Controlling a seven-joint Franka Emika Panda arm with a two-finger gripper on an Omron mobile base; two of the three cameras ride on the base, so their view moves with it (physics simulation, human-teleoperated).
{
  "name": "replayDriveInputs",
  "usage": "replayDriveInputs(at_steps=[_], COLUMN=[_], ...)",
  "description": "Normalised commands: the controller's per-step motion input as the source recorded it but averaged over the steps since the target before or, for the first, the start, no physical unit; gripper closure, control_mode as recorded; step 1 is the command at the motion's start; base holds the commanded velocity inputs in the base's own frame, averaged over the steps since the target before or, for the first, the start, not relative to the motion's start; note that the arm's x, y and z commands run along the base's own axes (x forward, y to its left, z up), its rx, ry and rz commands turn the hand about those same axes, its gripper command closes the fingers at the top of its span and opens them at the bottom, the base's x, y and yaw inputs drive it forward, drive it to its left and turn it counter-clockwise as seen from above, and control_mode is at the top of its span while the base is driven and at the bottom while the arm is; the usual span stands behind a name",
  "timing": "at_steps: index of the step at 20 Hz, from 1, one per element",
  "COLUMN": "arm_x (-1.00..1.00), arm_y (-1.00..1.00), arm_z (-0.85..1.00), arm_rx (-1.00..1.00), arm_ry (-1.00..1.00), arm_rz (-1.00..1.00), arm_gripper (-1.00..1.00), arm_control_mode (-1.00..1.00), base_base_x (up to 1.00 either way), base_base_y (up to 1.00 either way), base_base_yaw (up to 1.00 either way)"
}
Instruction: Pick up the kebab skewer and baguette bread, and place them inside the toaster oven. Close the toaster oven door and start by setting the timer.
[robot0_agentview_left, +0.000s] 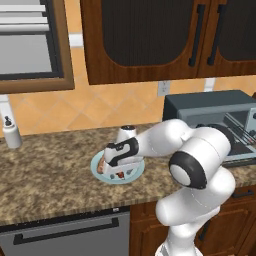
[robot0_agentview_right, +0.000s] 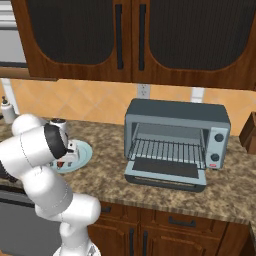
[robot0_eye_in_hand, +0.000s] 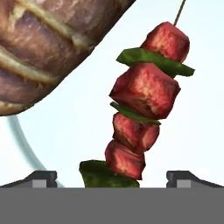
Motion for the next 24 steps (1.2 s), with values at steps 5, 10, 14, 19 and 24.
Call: replayDriveInputs(at_steps=[5,10,14,19,24], arm_x=[-0.04,-0.16,-0.23,-0.48,-0.69], arm_y=[0.06,0.0,-0.27,-0.5,-0.9], arm_z=[-0.07,-0.2,0.2,0.96,1.0], arm_rx=[0.0,0.0,0.0,0.0,0.04], arm_ry=[0.0,0.04,0.01,-0.05,-0.11], arm_rz=[0.0,0.0,0.01,0.0,0.0], arm_gripper=[1.0,1.0,1.0,1.0,1.0], arm_control_mode=[-1.0,-1.0,-1.0,-1.0,-1.0], base_base_x=[0.0,0.0,0.0,0.0,0.0], base_base_y=[0.0,0.0,0.0,0.0,0.0], base_base_yaw=[0.0,0.0,0.0,0.0,0.0])
